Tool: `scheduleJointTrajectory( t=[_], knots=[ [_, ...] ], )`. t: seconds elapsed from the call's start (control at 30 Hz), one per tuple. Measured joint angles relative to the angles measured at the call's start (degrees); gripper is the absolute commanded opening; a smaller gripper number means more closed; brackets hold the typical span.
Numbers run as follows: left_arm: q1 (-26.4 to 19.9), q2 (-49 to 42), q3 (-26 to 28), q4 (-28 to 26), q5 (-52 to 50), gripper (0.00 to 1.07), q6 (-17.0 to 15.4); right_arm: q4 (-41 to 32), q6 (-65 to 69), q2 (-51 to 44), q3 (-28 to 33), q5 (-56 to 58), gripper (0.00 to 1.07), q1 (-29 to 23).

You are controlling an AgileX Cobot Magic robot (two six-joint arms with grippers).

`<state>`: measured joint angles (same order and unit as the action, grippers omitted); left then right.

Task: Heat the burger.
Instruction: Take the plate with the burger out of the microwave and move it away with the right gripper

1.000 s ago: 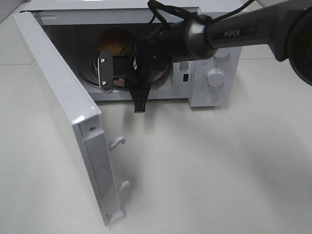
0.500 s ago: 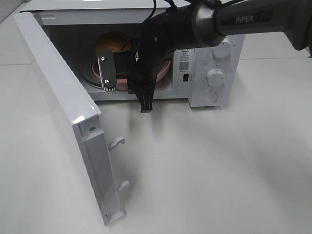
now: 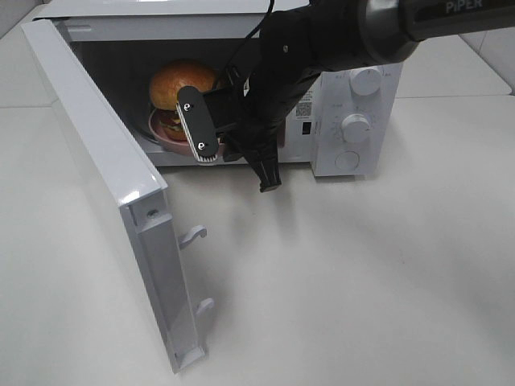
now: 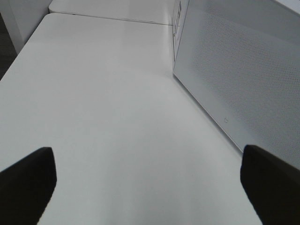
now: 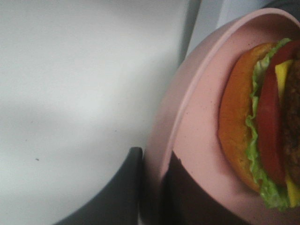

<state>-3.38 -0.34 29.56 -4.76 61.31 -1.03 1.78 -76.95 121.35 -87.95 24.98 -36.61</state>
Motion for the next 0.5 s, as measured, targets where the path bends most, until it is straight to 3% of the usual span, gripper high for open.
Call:
scheduleJointTrajectory(
  t=[0.5],
  knots=[
    [0.0,0.0,0.0,0.0,0.0,1.00,0.0,-5.7,-9.7,-8.1,11.2,-5.8,0.00,0.6]
  ],
)
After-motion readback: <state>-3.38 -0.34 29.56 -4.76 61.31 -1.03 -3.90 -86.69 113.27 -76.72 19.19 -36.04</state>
